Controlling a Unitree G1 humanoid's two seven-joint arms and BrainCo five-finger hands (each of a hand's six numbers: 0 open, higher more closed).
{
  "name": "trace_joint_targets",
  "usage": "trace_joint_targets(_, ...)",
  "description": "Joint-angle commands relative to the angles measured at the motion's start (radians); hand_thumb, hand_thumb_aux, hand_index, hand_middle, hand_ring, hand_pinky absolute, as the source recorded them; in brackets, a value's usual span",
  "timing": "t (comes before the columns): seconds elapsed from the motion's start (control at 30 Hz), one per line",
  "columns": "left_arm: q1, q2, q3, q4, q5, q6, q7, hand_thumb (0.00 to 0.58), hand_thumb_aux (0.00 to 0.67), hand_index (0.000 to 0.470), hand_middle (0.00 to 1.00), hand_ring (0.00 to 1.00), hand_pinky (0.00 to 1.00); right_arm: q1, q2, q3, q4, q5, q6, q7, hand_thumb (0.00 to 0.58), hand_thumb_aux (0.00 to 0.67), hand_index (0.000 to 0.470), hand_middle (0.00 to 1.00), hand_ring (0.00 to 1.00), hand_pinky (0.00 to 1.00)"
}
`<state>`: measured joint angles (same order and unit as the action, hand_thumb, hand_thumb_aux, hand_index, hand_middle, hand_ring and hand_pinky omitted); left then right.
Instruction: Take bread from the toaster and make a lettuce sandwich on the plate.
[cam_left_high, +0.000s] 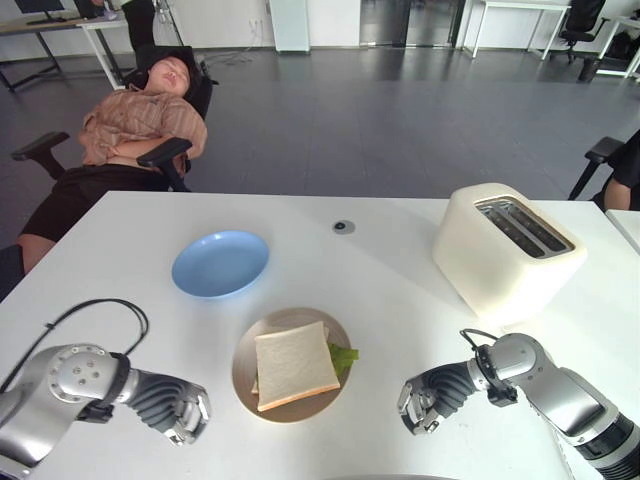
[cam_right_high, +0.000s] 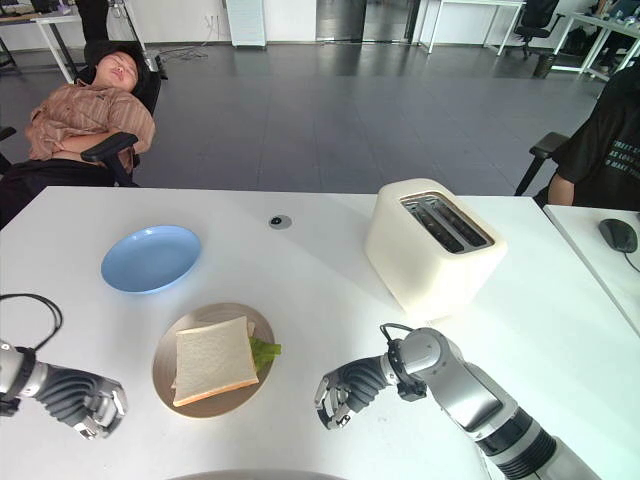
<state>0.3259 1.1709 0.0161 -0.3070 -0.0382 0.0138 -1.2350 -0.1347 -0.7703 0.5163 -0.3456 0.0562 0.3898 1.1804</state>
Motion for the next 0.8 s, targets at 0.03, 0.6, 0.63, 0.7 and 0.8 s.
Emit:
trace_joint_targets(0.03, -0.063, -0.046, -0.036, -0.068, -0.091, 0.070, -0.023, 0.580, 0.670, 0.470, 1.00, 1.00, 1.00, 0.003, 0.003, 0.020, 0.002, -0.019, 0.007, -0.008, 0.580, 0.670, 0.470, 1.00, 1.00, 1.00)
trace_joint_targets(0.6, -0.303, -0.256, -0.258, 0.082, -0.018, 0.035, 0.038, 0.580, 0.670, 0.470, 1.00, 1.00, 1.00, -0.014, 0.138, 0.074, 0.150, -0.065, -0.026, -0.109, 0.580, 0.670, 0.470, 1.00, 1.00, 1.00)
trace_joint_targets(0.63, -0.303, -0.251, -0.263, 0.085, -0.014, 0.030, 0.033, 0.580, 0.670, 0.470, 1.00, 1.00, 1.00, -0.015, 0.140, 0.073, 0.152, -0.065, -0.027, -0.109, 0.580, 0.670, 0.470, 1.00, 1.00, 1.00)
trace_joint_targets(0.7, -0.299, -0.239, -0.258, 0.082, -0.019, 0.027, 0.025, 0.580, 0.670, 0.470, 1.00, 1.00, 1.00, -0.017, 0.142, 0.072, 0.155, -0.065, -0.029, -0.109, 0.580, 0.670, 0.470, 1.00, 1.00, 1.00)
trace_joint_targets(0.8, -0.307, -0.220, -0.225, 0.058, -0.049, 0.036, 0.006, 0.580, 0.670, 0.470, 1.00, 1.00, 1.00, -0.018, 0.141, 0.069, 0.156, -0.066, -0.030, -0.112, 0.580, 0.670, 0.470, 1.00, 1.00, 1.00)
